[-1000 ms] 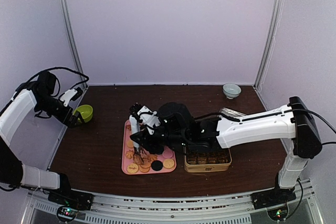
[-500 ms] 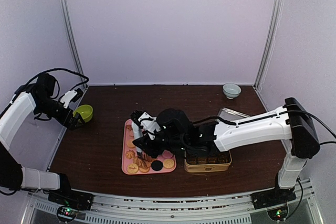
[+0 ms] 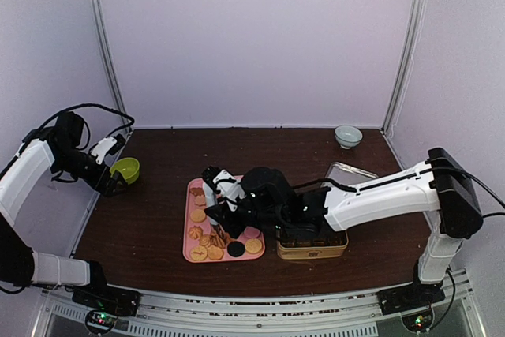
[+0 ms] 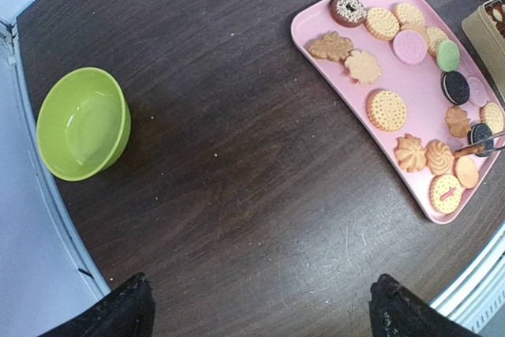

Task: Pack the cookies
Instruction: Pick up the fake cookies from the plate, then place the fake cookies in the empty pocket of the box.

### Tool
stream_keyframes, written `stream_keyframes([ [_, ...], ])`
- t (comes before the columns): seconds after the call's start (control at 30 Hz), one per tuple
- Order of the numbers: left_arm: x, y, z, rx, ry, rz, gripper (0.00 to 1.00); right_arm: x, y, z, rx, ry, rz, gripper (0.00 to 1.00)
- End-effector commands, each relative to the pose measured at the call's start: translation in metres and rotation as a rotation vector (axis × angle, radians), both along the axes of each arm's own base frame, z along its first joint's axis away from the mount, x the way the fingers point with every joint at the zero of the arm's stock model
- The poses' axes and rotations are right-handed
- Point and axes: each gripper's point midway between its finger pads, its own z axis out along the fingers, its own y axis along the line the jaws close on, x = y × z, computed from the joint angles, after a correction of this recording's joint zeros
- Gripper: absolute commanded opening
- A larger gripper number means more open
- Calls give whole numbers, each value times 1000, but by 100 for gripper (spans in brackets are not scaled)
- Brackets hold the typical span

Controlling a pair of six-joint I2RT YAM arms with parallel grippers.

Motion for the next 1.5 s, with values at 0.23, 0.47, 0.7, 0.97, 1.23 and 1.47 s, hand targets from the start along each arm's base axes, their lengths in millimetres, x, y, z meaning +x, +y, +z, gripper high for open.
stream_keyframes([
  [0.23, 1, -3, 7, -13, -40, -25, 98, 3, -4, 47, 38, -58, -9, 8],
  [0.47, 0, -4, 5, -20, -32, -32, 98, 16, -27, 81, 89, -94, -60, 2],
  [0.7, 1, -5, 7, -21, -36, -34, 98, 39, -80, 107, 116, -122, -154, 0],
  [0.97, 0, -6, 6, -29, -29, -45, 98, 62, -190, 97, 24, -163, -372, 0],
  [1.23, 1, -8, 6, -40, -26, -53, 98, 66, -287, 63, -91, -154, -557, 0],
  [1.47, 5, -9, 8, -51, -25, -55, 98, 67, -312, 49, -124, -139, -610, 0],
])
